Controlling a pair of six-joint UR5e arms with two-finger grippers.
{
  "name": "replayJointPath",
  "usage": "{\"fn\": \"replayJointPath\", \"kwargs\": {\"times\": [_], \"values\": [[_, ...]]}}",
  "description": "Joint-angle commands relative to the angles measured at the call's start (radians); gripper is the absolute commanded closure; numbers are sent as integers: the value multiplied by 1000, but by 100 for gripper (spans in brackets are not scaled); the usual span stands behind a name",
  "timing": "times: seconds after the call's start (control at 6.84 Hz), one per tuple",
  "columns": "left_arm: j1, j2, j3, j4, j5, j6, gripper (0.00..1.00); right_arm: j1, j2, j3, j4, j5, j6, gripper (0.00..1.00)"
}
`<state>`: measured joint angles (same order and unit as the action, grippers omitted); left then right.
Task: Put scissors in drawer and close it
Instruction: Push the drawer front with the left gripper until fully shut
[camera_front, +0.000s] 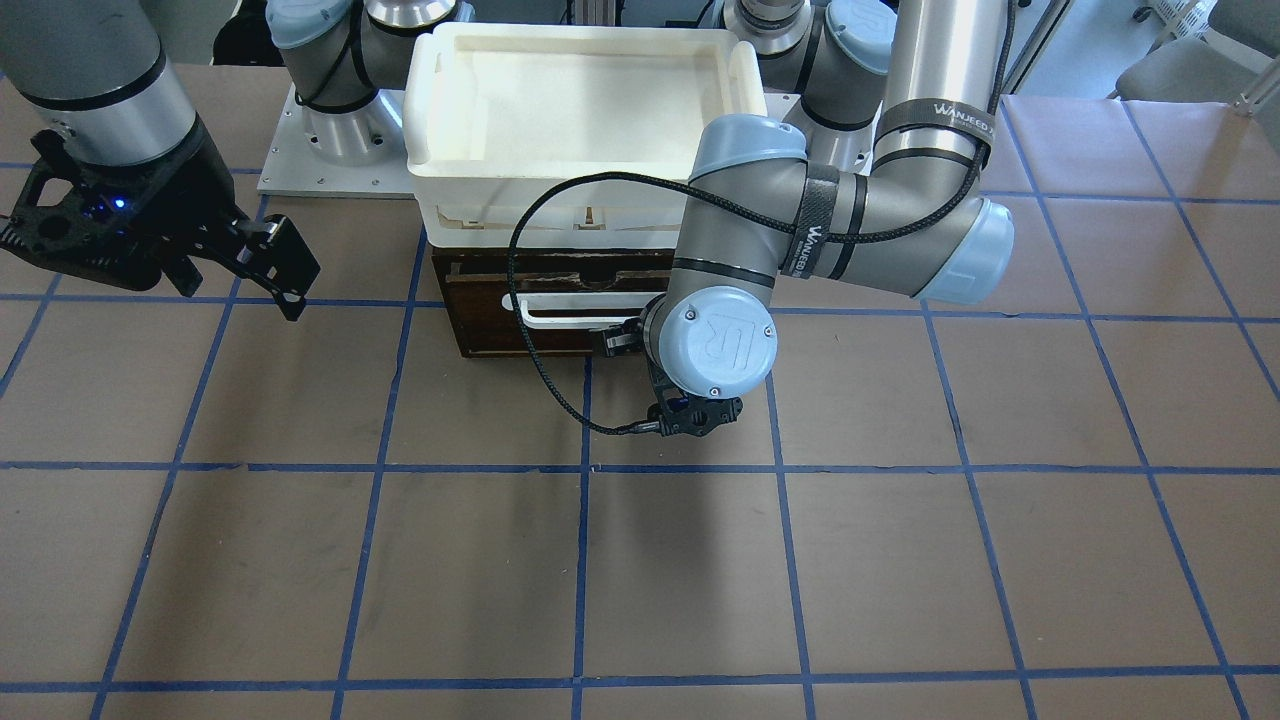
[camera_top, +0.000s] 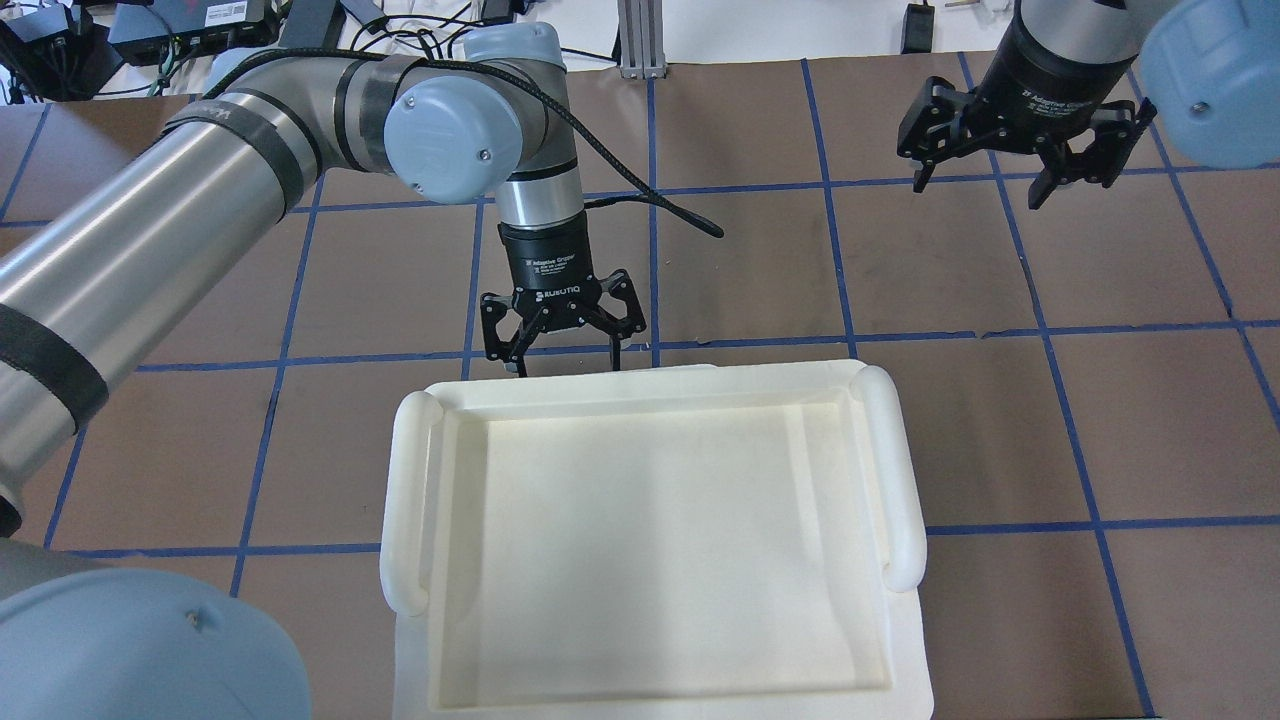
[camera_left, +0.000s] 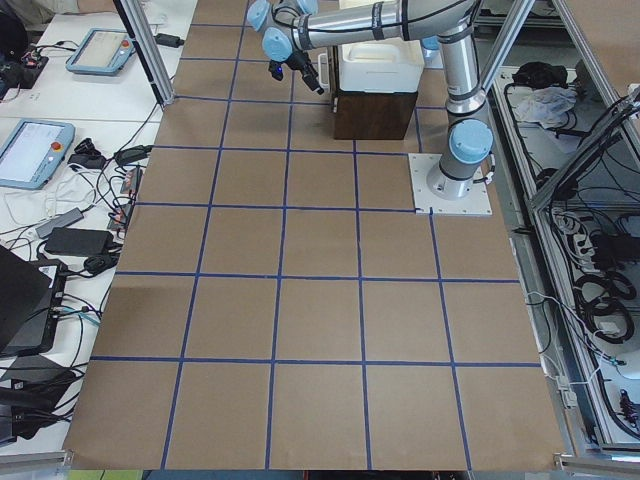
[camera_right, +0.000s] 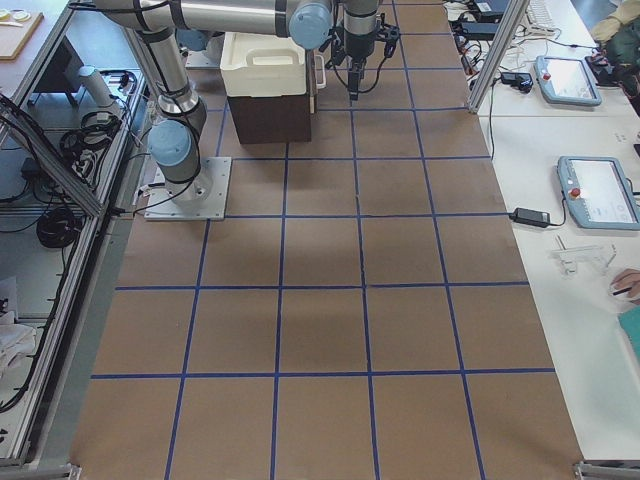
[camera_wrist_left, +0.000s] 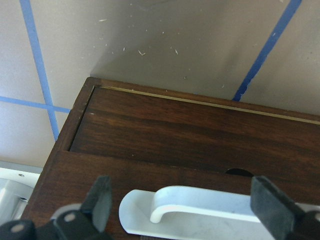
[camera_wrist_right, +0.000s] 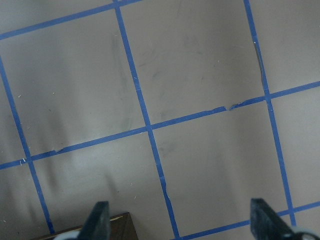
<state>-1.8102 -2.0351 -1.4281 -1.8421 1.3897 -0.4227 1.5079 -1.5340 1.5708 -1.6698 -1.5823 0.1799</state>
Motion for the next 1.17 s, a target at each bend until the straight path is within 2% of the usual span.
{"fn": "replayJointPath", "kwargs": {"times": [0.0, 0.29, 1.02], "values": [[-1, 4, -6, 0, -6, -19, 0, 0, 0, 2, -2, -1, 0, 0], [-1, 9, -6, -5, -38, -36, 0, 0, 0, -5, -1, 5, 1, 0], [-1, 16, -18, -31, -38, -44, 0, -3, 9, -5, -51, -4, -5, 0]]}}
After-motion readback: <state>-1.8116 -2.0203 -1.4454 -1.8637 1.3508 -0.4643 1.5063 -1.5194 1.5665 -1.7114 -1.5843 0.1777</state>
